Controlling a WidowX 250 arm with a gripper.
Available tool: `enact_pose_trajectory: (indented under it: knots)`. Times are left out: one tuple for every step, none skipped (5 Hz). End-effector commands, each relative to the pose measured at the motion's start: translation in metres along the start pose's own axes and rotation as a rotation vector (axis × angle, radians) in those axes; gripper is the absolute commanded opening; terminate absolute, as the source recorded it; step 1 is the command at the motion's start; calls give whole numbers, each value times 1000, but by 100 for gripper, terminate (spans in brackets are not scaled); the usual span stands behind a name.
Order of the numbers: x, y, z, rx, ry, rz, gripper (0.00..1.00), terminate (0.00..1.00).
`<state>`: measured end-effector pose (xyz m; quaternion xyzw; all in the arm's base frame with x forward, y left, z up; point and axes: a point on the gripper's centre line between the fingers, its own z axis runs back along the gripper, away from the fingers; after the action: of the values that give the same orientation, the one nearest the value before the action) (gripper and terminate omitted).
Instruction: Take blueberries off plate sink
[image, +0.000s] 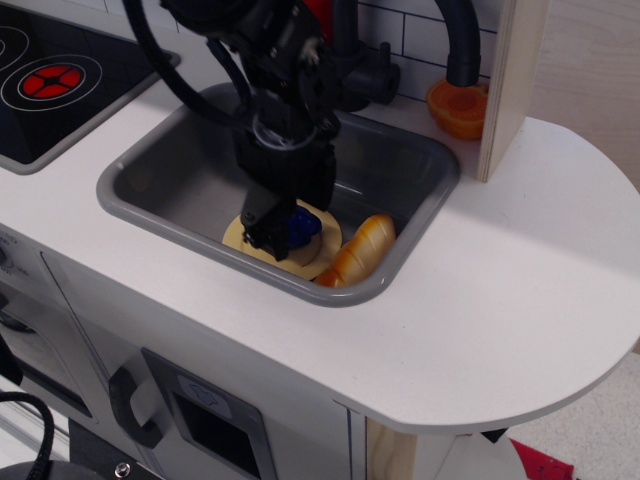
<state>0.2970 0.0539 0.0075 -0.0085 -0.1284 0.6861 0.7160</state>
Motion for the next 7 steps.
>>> enact_pose_trajectory:
  knots:
    - [-3,-18,-1,-73,-24,32,100,0]
    - [-3,-20,-1,-76,-28,26,100,0]
    - [-3,-20,-3,-77,-33,14,0,0]
    - [-2,-21,-3,-84,-30,18,0,0]
    - [3,-23,4,-92,-14,19,0,0]
    - [14,-29,14,-94,-9,27,0,0]
    - [31,-31,24,-101,6,40,0,0]
